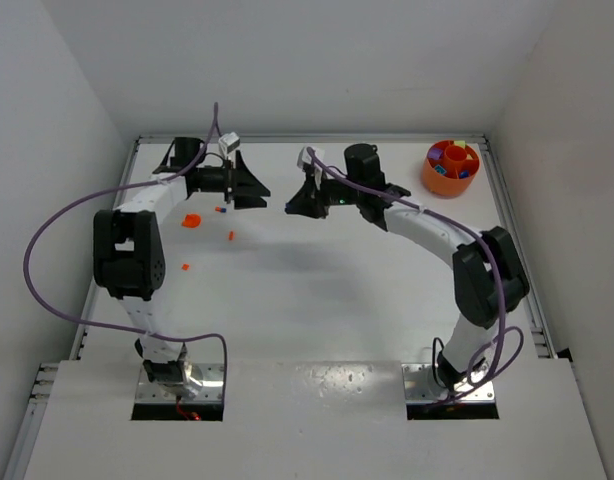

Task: Sort the legos into containers by color

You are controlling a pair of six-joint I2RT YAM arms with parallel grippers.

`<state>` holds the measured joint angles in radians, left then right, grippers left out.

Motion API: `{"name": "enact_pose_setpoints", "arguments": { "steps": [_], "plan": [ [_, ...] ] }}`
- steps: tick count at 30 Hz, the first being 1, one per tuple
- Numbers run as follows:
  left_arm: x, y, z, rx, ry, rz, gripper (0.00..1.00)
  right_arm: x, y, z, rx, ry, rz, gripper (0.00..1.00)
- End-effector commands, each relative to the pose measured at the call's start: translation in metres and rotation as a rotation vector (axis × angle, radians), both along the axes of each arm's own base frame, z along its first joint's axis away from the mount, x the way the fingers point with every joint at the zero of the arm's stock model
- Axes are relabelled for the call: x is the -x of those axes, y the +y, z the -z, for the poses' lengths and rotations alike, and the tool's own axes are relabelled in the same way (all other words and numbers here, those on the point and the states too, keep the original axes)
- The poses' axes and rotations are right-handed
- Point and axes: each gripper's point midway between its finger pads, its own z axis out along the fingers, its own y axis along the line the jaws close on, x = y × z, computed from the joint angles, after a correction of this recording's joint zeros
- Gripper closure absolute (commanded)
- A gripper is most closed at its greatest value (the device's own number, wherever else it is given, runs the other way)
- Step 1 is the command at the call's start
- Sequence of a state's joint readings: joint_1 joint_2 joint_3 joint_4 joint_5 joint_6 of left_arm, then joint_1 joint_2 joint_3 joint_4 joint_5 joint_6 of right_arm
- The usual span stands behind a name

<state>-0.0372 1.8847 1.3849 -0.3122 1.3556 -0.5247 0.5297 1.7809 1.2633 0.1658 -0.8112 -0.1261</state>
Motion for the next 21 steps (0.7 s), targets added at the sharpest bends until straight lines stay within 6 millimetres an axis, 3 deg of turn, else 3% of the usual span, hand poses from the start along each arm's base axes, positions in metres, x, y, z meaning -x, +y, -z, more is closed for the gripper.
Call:
{"name": "enact_pose_setpoints", "arguments": {
  "steps": [1,3,5,6,7,9,10,11,13,15,16,17,19,20,21],
  "plan": [
    [-0.02,0.024,-0.029,-0.1,-0.204,-0.104,0.2,-0.006,-0.027,-0.02,0.028,-0.069,0.078,1.0],
    [-0.028,0.037,-0.027,-0.213,-0.223,-0.174,0.18,-0.011,-0.044,-0.023,0.049,-0.066,0.141,1.0],
    [-0.046,0.053,-0.029,-0.363,-0.328,-0.266,0.17,-0.021,-0.074,-0.009,0.112,-0.028,0.241,1.0],
    [-0.047,0.057,-0.039,-0.417,-0.389,-0.299,0.02,-0.027,-0.086,-0.01,0.128,-0.025,0.285,1.0],
    [-0.049,0.052,-0.051,-0.478,-0.517,-0.271,0.0,-0.038,-0.112,-0.002,0.177,0.012,0.389,1.0],
    [-0.055,0.056,-0.056,-0.626,-0.601,-0.313,0.0,-0.051,-0.142,-0.004,0.21,0.039,0.501,1.0],
    [-0.055,0.048,-0.065,-0.657,-0.645,-0.317,0.0,-0.061,-0.176,0.002,0.249,0.087,0.607,1.0],
    [-0.057,0.047,-0.067,-0.681,-0.673,-0.317,0.0,-0.07,-0.192,-0.002,0.249,0.115,0.664,1.0],
    [-0.062,0.043,-0.078,-0.718,-0.696,-0.338,0.0,-0.087,-0.246,0.003,0.3,0.157,0.818,1.0],
    [-0.071,0.046,-0.065,-0.8,-0.639,-0.344,0.0,-0.096,-0.283,0.007,0.337,0.219,0.915,1.0],
    [-0.078,0.045,-0.082,-0.808,-0.667,-0.363,0.0,-0.098,-0.298,0.009,0.35,0.243,0.95,1.0],
    [-0.084,0.039,-0.072,-0.831,-0.647,-0.348,0.0,-0.102,-0.326,0.004,0.36,0.269,1.001,1.0],
    [-0.09,0.041,-0.08,-0.866,-0.661,-0.378,0.0,-0.109,-0.36,0.017,0.399,0.324,1.079,1.0],
    [-0.091,0.041,-0.084,-0.862,-0.67,-0.383,0.0,-0.117,-0.384,0.006,0.386,0.319,1.13,1.0],
    [-0.093,0.041,-0.087,-0.863,-0.692,-0.384,0.0,-0.117,-0.398,0.012,0.408,0.347,1.165,1.0]
  ]
}}
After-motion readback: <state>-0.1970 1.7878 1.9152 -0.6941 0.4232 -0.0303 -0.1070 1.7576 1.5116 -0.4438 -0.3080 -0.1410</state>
